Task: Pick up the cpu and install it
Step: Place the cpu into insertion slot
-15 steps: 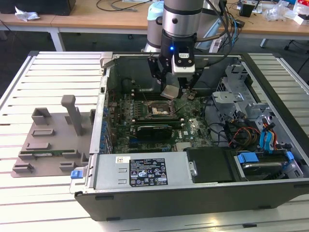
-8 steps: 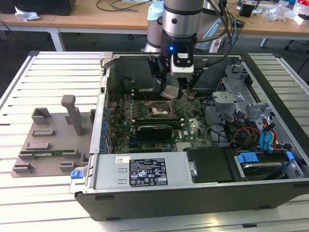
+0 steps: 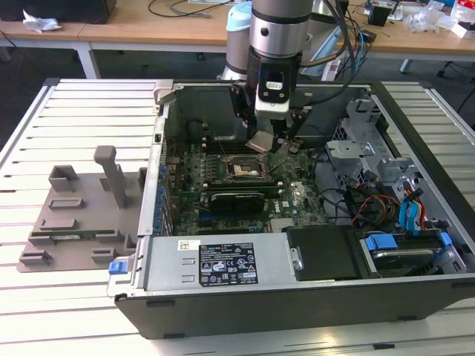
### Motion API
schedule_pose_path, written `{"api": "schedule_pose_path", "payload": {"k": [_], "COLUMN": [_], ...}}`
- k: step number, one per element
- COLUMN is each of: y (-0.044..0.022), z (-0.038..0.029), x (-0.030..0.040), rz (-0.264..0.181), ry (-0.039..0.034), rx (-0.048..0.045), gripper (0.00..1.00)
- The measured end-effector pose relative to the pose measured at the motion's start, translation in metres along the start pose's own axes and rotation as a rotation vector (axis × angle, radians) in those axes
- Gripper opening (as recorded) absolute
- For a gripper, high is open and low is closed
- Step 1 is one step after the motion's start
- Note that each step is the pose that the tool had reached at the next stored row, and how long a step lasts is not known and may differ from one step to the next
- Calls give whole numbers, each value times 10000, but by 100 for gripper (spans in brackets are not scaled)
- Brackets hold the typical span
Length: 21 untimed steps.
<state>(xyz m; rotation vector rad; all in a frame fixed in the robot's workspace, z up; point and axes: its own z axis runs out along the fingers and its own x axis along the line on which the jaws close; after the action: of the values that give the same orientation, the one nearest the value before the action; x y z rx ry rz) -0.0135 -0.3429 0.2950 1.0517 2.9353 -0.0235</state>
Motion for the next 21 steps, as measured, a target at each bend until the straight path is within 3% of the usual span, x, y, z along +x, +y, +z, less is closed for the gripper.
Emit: {"api": "schedule_pose_path", "payload": {"k": [21], "y": [0], "z": [2], "x": [0], "rz": [1264], "ry": [8], "rx": [34], "gripper": [55]}}
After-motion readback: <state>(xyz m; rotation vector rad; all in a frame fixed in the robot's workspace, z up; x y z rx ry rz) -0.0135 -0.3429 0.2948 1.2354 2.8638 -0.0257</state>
